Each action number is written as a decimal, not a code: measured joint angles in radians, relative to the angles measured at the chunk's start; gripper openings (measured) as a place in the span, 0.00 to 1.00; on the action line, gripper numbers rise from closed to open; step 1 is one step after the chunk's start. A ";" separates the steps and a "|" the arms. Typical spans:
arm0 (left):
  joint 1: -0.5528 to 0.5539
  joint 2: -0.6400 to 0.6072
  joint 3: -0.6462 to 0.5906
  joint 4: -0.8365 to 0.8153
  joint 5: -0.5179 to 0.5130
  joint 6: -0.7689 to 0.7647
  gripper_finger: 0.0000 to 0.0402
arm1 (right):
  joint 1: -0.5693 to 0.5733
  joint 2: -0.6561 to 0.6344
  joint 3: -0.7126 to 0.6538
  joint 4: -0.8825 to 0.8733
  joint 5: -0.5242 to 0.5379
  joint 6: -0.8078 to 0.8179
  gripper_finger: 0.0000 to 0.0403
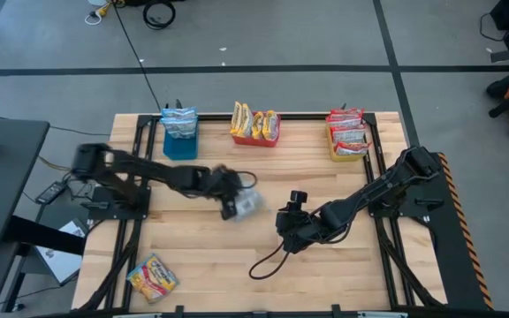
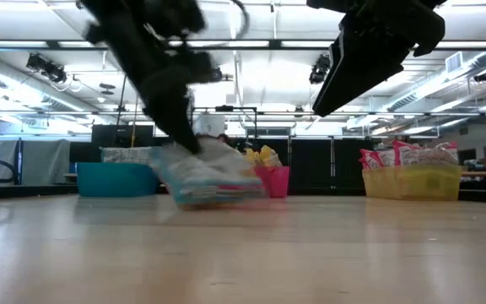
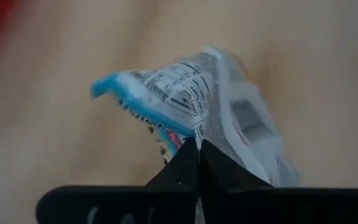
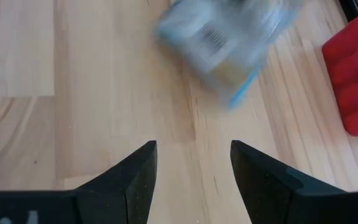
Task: Sort Maruchan noodles
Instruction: Put the right blue noodle pack into the blue bin
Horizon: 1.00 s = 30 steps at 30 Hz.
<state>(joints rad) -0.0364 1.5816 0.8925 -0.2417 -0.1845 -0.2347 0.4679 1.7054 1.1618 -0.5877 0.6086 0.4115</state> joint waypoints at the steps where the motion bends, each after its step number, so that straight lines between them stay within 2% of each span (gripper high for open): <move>1: 0.000 -0.048 0.000 -0.093 -0.073 0.018 0.01 | 0.000 0.000 0.000 0.000 0.000 0.001 0.52; 4: -0.008 -0.181 0.000 -0.364 -0.328 0.047 0.01 | 0.000 0.000 0.000 -0.001 0.000 0.005 0.52; 9: -0.009 -0.334 0.000 -0.789 -0.841 0.021 0.01 | -0.001 0.000 0.000 0.001 0.000 0.005 0.52; 11: 0.008 -0.360 0.000 -0.906 -0.979 0.014 0.01 | -0.002 0.000 0.000 0.003 0.001 0.005 0.52; 12: 0.022 -0.366 0.000 -0.944 -1.015 0.018 0.01 | -0.004 0.000 0.000 0.006 0.003 0.005 0.52; 14: 0.063 -0.368 -0.002 -0.962 -1.031 0.062 0.01 | -0.006 0.000 0.000 0.012 0.006 0.005 0.52; 17: 0.140 -0.363 -0.038 -0.896 -1.029 0.196 0.01 | -0.006 0.000 0.000 0.019 0.008 0.011 0.52; 21: 0.256 -0.357 -0.128 -0.681 -1.002 0.434 0.01 | -0.006 0.000 0.000 0.018 0.007 0.041 0.52; 26: 0.358 -0.356 -0.246 -0.321 -0.901 0.750 0.01 | -0.001 0.000 0.000 0.014 -0.007 0.042 0.52; 30: 0.379 -0.356 -0.264 -0.196 -0.850 0.897 0.01 | -0.001 0.000 0.000 0.008 -0.007 0.039 0.52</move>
<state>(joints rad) 0.3426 1.2255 0.6289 -0.4377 -1.0343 0.6628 0.4671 1.7054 1.1618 -0.5799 0.6018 0.4509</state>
